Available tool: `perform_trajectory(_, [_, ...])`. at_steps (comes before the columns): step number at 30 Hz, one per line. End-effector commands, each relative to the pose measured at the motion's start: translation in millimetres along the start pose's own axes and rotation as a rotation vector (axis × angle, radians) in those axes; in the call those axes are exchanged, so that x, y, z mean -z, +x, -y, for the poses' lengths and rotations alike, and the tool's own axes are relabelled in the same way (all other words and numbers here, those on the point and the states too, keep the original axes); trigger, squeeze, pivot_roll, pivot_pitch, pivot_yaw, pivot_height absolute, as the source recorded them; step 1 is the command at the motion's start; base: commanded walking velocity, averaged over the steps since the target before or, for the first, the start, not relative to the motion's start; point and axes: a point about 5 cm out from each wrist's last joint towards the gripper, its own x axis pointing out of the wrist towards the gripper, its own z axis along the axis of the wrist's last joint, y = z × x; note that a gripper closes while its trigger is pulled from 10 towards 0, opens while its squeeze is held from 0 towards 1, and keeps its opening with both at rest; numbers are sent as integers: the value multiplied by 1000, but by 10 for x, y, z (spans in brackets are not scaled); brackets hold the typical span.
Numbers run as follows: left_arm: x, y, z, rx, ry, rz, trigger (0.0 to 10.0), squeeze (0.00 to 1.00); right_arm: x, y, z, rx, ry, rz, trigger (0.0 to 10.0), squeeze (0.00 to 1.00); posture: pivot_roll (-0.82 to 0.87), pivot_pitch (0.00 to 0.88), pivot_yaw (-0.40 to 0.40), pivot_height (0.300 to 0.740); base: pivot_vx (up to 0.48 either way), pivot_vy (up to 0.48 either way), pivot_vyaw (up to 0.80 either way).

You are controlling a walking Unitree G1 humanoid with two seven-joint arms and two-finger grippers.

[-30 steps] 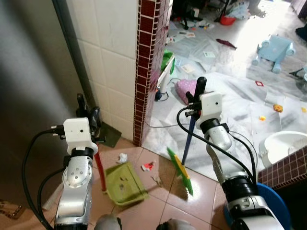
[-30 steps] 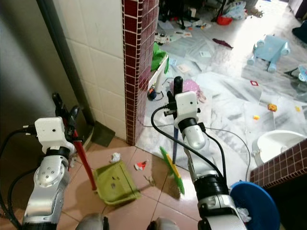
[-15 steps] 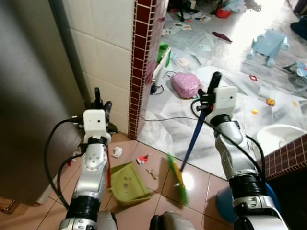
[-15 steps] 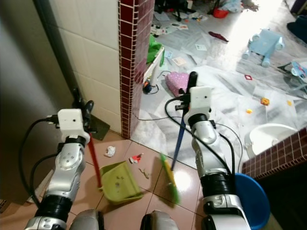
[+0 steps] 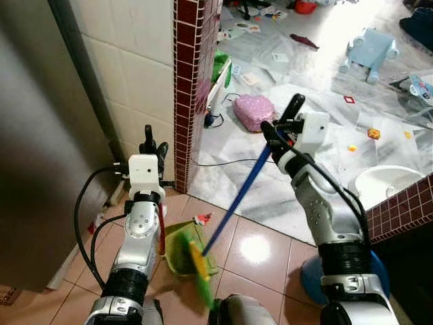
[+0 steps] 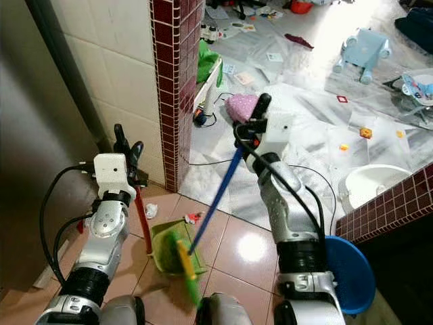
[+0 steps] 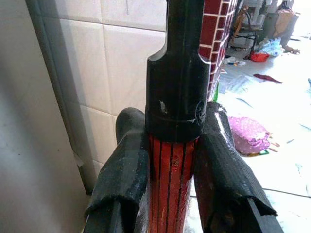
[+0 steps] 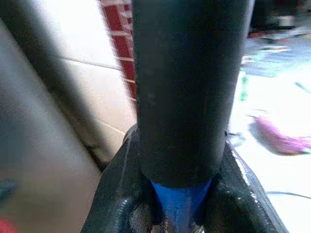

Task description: Sweep floor

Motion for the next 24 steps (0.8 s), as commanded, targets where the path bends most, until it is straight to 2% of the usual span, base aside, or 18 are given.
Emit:
perform_trajectory(1, [-86,47,83,26,-21,44,10000,0,-222,9,-61,-70,27,64,10000,0,-129,127,-112,740,0,0,0])
perform_trajectory(3, [-77,57,87,29,-21,46,10000,0,-364,6,-89,-126,9,74,10000,0,-127,126,-109,740,0,0,0])
perform_trajectory(5, [-77,63,94,34,-21,46,10000,0,-534,12,-115,-166,-110,122,10000,0,-127,127,-109,740,0,0,0])
perform_trajectory(7, [-73,64,99,38,-20,46,10000,0,-622,13,-133,-183,-182,149,10000,0,-126,126,-108,740,0,0,0])
perform_trajectory(9, [-67,71,111,47,-20,41,10000,0,-774,17,-174,-211,-307,206,10000,0,-124,126,-106,740,0,0,0])
perform_trajectory(11, [-58,79,120,56,-25,33,10000,0,-874,14,-209,-231,-364,239,10000,0,-122,124,-102,740,0,0,0])
perform_trajectory(12, [-58,79,120,56,-25,33,10000,0,-874,14,-209,-231,-364,239,10000,0,-122,124,-102,740,0,0,0])
perform_trajectory(14, [-50,88,131,66,-40,9,10000,0,-972,19,-225,-221,-438,286,10000,0,-120,122,-96,740,0,0,0])
perform_trajectory(18, [-88,69,180,99,-61,-6,10000,0,-1030,20,-193,-174,-521,339,10000,0,-108,121,-94,740,0,0,0])
perform_trajectory(19, [-99,44,203,120,-67,-20,10000,0,-988,23,-149,-145,-563,345,10000,0,-90,122,-91,740,0,0,0])
perform_trajectory(24, [-93,-31,232,174,-82,-72,10000,0,-808,39,-78,-103,-605,317,10000,0,-63,126,-88,740,0,0,0])
